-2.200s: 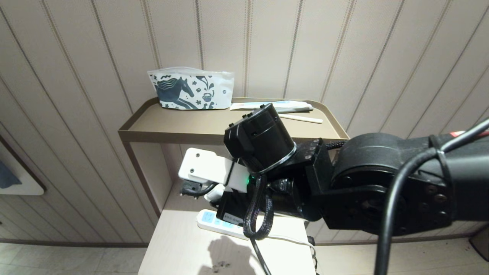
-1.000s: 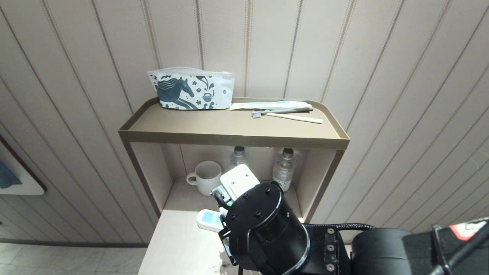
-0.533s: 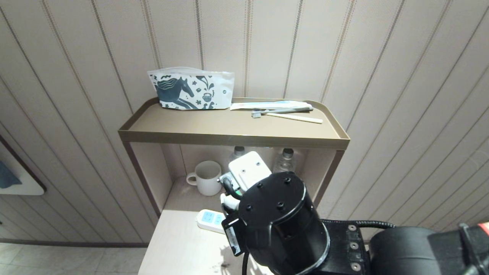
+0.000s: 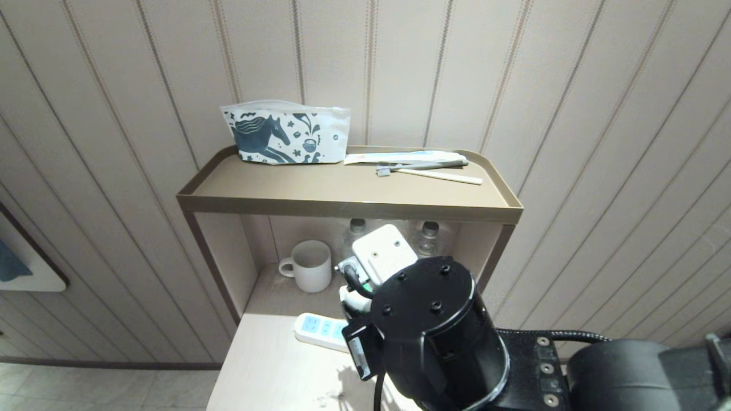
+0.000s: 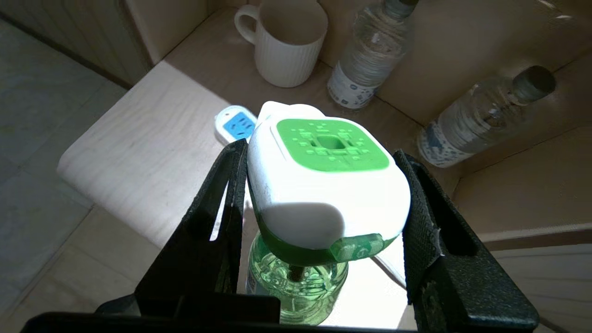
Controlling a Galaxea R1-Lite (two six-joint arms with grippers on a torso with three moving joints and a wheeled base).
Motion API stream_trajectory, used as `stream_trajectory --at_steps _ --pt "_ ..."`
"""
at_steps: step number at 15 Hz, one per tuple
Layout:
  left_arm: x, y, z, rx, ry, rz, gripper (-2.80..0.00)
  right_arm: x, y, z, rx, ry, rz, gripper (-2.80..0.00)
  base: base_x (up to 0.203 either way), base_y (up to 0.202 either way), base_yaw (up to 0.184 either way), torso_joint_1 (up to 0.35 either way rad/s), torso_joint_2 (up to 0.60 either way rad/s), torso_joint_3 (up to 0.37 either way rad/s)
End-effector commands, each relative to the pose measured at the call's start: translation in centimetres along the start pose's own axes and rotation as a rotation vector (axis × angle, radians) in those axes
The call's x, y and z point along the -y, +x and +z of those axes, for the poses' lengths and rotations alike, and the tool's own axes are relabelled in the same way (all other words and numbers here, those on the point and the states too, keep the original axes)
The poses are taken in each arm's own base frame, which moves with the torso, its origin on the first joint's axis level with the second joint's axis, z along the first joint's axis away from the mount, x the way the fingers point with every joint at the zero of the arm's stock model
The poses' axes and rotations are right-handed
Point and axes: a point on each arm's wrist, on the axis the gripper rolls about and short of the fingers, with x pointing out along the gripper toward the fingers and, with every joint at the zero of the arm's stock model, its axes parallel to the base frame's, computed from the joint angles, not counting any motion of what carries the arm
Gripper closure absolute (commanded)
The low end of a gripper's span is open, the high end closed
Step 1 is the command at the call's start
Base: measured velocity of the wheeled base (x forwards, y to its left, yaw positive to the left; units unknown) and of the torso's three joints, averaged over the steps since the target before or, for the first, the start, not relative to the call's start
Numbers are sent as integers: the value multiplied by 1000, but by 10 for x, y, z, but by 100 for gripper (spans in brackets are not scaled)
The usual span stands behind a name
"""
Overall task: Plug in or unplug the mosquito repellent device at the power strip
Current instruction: Place the mosquito repellent liquid on the table
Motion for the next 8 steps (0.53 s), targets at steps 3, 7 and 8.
stream_trajectory --at_steps 3,7,8 --pt "0 0 0 -2 0 0 0 -6 7 -7 -13 -10 -28 0 0 0 0 0 0 0" --pt "0 0 0 -2 0 0 0 -6 8 -6 -12 -9 -30 0 0 0 0 0 0 0" --pt "0 0 0 -2 0 0 0 -7 10 -7 -16 -12 -30 0 0 0 0 0 0 0"
